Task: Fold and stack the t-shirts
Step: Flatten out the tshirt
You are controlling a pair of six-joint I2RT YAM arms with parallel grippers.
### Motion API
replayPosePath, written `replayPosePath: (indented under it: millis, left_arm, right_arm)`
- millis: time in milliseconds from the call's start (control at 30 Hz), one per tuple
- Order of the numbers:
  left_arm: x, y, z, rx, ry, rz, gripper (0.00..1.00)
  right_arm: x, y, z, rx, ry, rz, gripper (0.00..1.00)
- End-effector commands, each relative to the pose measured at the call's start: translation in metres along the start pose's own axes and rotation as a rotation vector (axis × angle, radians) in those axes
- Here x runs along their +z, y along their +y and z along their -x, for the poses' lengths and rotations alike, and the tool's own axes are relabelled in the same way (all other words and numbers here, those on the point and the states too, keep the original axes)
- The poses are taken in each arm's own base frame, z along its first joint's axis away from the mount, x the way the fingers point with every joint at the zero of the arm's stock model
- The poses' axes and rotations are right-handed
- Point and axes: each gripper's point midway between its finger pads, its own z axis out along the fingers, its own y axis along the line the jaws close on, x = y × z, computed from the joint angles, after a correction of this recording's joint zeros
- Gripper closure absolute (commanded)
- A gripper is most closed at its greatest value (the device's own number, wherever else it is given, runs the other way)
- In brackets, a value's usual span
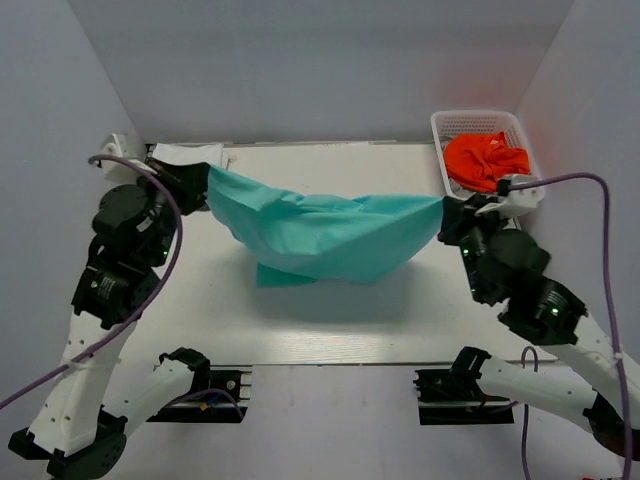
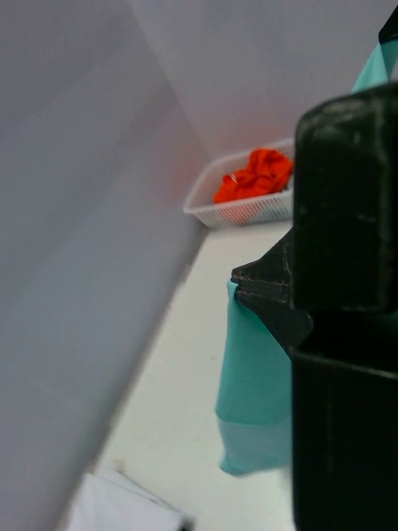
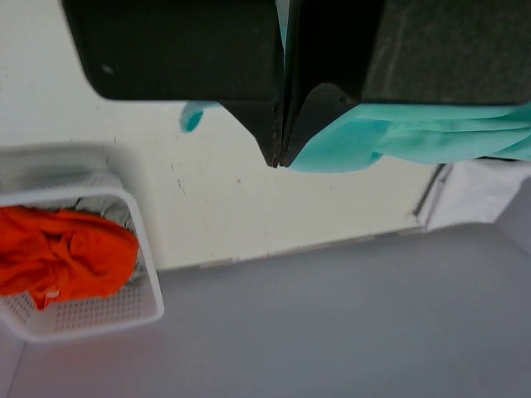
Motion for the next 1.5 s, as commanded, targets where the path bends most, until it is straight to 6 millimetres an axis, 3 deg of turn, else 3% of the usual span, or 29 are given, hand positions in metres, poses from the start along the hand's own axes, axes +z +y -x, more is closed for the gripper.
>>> replayPosePath:
  millis: [0,100,267,400,467,667,733,867,900,933,1000,1033,1067,1100,1167,1200,1267,1300,1333,1367,1400,1467]
  left_arm:
    - [-0.033,-0.037,0.054,0.013,-0.111,-0.131,1.0]
    - [-0.053,-0.059,0.081,0.032,-0.163,-0.228,1.0]
    - [-0.109,-0.095,0.14,0.028,-0.281,-0.364,1.0]
    - [-0.134,-0.107,0.161,0.039,-0.311,-0.407,1.0]
    - [-0.142,-0.112,0.163,0.042,-0.307,-0.437,1.0]
    - [-0.156,-0.123,0.162,0.054,-0.292,-0.515,1.0]
    - [-0.139,-0.125,0.155,0.061,-0.265,-0.496,1.0]
    - [-0.075,-0.11,0.127,0.075,-0.205,-0.362,1.0]
    - [-0.06,-0.104,0.12,0.079,-0.193,-0.321,1.0]
    - [-0.031,-0.097,0.105,0.103,-0.156,-0.263,1.0]
    - [0.007,-0.078,0.09,0.113,-0.152,-0.143,1.0]
    - [0.027,-0.07,0.079,0.121,-0.145,-0.098,1.0]
    - [0.06,-0.059,0.057,0.143,-0.104,-0.037,1.0]
    - [0.078,-0.051,0.045,0.158,-0.08,0.003,1.0]
    - [0.11,-0.033,0.021,0.181,-0.042,0.095,1.0]
    - [0.135,-0.018,-0.003,0.211,0.006,0.154,1.0]
    - [0.157,0.006,-0.013,0.237,-0.011,0.261,1.0]
    - [0.167,0.011,-0.021,0.244,-0.004,0.278,1.0]
    - [0.184,0.025,-0.044,0.278,0.037,0.306,1.0]
    - [0.193,0.031,-0.049,0.28,0.038,0.318,1.0]
    - [0.204,0.035,-0.058,0.297,0.041,0.318,1.0]
    - [0.223,0.046,-0.07,0.313,0.056,0.331,1.0]
  right_arm:
    - [-0.019,-0.008,0.067,0.042,-0.135,0.041,1.0]
    - [-0.036,-0.006,0.095,0.069,-0.173,0.131,1.0]
    - [-0.07,0.004,0.134,0.124,-0.217,0.33,1.0]
    - [-0.111,0.01,0.172,0.162,-0.291,0.526,1.0]
    - [-0.122,0.013,0.175,0.151,-0.299,0.589,1.0]
    - [-0.114,0.008,0.171,0.157,-0.29,0.537,1.0]
    - [-0.106,0.013,0.164,0.141,-0.281,0.526,1.0]
    - [-0.076,0.007,0.153,0.155,-0.277,0.366,1.0]
    - [-0.059,-0.013,0.145,0.156,-0.263,0.189,1.0]
    - [-0.045,-0.013,0.131,0.121,-0.235,0.117,1.0]
    - [-0.024,-0.033,0.116,0.109,-0.232,-0.124,1.0]
    - [-0.011,-0.03,0.097,0.016,-0.202,-0.184,1.0]
    - [0.0,-0.031,0.084,-0.008,-0.195,-0.269,1.0]
    - [0.004,-0.034,0.077,-0.005,-0.198,-0.319,1.0]
    - [0.021,-0.021,0.056,-0.07,-0.167,-0.344,1.0]
    - [0.029,-0.022,0.042,-0.083,-0.157,-0.366,1.0]
    - [0.048,-0.016,0.023,-0.125,-0.144,-0.394,1.0]
    - [0.057,-0.022,0.011,-0.153,-0.132,-0.424,1.0]
    - [0.071,-0.014,0.002,-0.155,-0.131,-0.406,1.0]
    - [0.083,-0.01,-0.016,-0.188,-0.105,-0.406,1.0]
    - [0.094,-0.015,-0.018,-0.189,-0.1,-0.415,1.0]
    - [0.121,-0.007,-0.053,-0.229,-0.041,-0.412,1.0]
